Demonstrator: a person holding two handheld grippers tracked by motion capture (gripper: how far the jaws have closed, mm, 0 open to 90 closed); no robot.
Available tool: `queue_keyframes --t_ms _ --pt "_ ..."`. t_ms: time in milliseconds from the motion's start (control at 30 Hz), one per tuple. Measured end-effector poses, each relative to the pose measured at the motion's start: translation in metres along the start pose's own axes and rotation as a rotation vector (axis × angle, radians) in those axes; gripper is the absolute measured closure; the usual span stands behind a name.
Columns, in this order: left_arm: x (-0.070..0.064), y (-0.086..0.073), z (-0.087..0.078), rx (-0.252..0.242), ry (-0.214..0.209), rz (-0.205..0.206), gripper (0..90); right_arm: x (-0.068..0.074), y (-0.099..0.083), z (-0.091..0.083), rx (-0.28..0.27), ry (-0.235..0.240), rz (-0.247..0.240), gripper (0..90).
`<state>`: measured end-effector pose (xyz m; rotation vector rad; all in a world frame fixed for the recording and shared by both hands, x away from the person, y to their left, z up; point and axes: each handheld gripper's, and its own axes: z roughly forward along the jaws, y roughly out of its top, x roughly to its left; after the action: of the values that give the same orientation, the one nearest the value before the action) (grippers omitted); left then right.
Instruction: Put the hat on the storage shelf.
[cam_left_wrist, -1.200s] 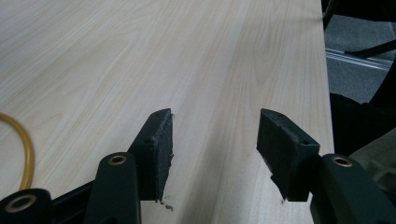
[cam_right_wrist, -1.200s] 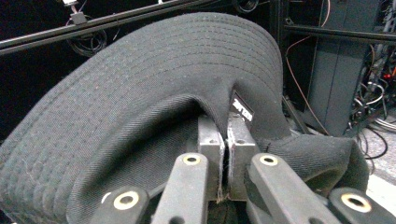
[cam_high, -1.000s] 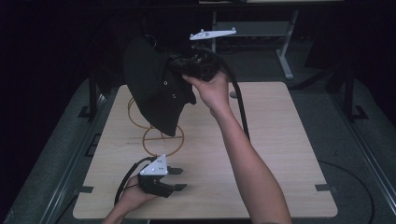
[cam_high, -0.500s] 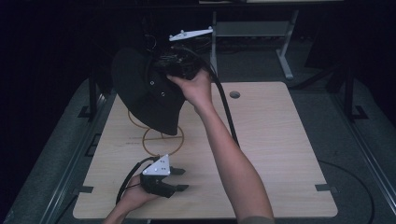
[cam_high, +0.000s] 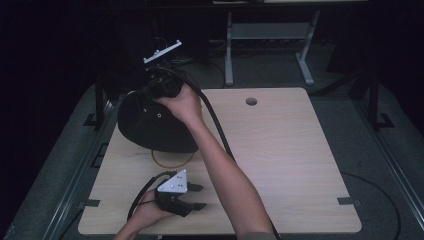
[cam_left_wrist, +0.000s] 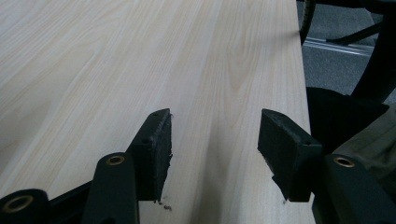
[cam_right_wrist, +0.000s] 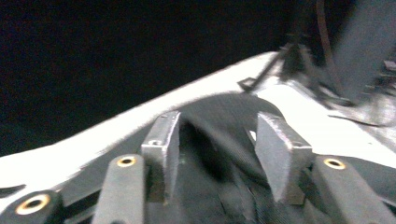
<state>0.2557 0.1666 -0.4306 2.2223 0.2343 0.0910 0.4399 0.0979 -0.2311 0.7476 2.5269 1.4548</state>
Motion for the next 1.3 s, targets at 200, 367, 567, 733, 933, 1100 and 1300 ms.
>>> queue_keyframes --t_ms 200,367,567,733,933,1100,1300 --pt "-0.002 -0.001 -0.001 0.006 0.003 0.007 43.5 0.016 -0.005 -0.001 0.042 0.026 -0.084 49.2" --pt "-0.003 0.0 0.0 0.002 -0.011 0.001 43.3 0.028 -0.007 -0.007 0.055 0.066 -0.124 45.6" --pt "-0.006 0.0 0.002 0.005 -0.028 0.012 42.3 0.026 -0.012 -0.016 0.027 0.127 -0.116 39.7" --pt "-0.007 0.0 0.004 -0.006 -0.033 0.005 41.3 0.017 -0.019 -0.037 -0.033 0.157 -0.073 32.9" --pt "-0.009 0.0 0.004 -0.001 -0.031 0.002 41.1 0.002 -0.036 -0.066 -0.09 0.124 -0.021 32.7" --pt "-0.009 0.0 0.005 -0.008 -0.027 0.006 40.8 -0.008 -0.052 -0.088 -0.105 0.093 -0.001 32.5" --pt "-0.007 -0.001 0.003 -0.008 -0.023 0.0 40.4 -0.023 -0.072 -0.11 -0.123 0.053 0.031 31.2"
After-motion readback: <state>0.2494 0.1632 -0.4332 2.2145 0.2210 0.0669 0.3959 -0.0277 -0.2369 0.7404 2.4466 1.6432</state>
